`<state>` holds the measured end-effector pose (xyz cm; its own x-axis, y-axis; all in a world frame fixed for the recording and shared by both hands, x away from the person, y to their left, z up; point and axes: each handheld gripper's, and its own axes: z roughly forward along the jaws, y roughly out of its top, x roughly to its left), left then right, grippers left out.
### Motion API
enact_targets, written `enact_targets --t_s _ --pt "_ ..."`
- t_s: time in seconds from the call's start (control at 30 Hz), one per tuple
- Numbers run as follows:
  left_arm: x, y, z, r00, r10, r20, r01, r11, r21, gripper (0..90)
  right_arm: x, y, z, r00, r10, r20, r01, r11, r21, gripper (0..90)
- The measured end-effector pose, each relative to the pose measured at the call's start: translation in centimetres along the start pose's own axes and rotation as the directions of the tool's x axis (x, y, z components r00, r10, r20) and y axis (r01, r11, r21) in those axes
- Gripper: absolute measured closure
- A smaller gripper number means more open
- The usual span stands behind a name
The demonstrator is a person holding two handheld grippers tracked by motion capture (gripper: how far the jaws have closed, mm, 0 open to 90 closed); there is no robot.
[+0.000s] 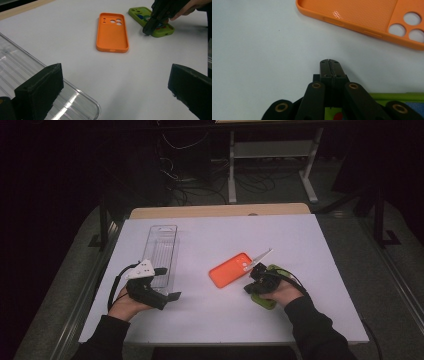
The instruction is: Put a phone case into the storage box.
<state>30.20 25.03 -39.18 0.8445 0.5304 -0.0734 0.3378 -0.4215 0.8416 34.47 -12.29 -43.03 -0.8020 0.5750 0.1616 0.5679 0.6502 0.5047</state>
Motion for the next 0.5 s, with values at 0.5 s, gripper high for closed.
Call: enact_targets --t_s 0.5 --pt "0.0 0.0 0.1 1.0000 0.002 0.001 -0.002 1.0000 -0.004 0.0 0.1 -1.1 -0.5 0.9999 0.007 0.011 -0.007 1.000 0.028 88.4"
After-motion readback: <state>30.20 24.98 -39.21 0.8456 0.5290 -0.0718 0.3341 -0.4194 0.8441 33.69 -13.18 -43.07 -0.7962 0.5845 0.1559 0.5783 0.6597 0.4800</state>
